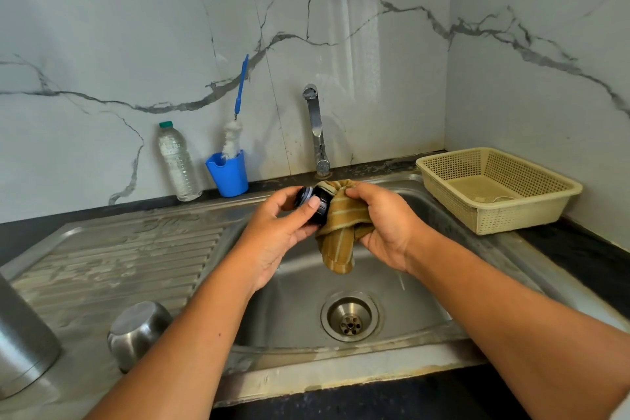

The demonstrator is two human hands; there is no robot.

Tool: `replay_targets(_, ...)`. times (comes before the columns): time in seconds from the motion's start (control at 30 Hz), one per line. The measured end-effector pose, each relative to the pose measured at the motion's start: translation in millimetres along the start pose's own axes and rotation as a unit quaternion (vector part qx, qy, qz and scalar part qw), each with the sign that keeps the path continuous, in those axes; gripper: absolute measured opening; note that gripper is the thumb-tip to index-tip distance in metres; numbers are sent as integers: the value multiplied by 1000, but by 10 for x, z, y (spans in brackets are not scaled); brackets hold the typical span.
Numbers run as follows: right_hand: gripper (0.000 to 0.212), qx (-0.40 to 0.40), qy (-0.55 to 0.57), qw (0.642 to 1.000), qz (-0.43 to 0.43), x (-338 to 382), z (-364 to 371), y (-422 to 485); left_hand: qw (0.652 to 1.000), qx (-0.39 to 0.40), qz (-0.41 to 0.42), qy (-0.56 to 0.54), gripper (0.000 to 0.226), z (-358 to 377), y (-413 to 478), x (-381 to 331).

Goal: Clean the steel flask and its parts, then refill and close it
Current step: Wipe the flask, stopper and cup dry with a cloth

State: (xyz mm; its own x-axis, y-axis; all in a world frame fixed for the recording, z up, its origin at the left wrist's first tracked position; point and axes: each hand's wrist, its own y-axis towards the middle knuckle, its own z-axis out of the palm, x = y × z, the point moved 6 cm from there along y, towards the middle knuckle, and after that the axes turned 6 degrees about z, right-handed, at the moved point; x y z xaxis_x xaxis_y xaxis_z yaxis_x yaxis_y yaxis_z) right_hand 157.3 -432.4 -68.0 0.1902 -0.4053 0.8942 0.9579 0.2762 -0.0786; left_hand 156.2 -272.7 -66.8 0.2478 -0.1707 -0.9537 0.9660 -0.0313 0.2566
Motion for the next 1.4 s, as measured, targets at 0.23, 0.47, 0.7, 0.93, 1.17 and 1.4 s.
replay_targets(0.23, 23, 4, -15, 999, -33, 56, -6, 25, 998, -60, 14, -14, 51, -83, 54, 8)
replay_targets(0.47, 37, 37, -246, 963, -109, 58, 104, 2, 998, -54, 26, -1, 26, -67, 29, 20)
replay_targets(0.7, 54, 19, -386, 908, -159, 89, 105, 14, 997, -68, 22, -8, 19, -28, 13, 9)
replay_targets(0.93, 42, -20, -421, 889, -181, 116, 86, 9, 999, -36, 12, 32, 13, 22, -17, 9)
replay_targets(1.17, 35, -48, -373, 919, -116, 96, 10, 38, 968, 22, 103, 229, 37, 148, -55, -83)
replay_targets(1.4, 51, -81, -280, 956, 41, 11, -139, -9, 922, 72, 152, 348, 43, 257, -75, -126)
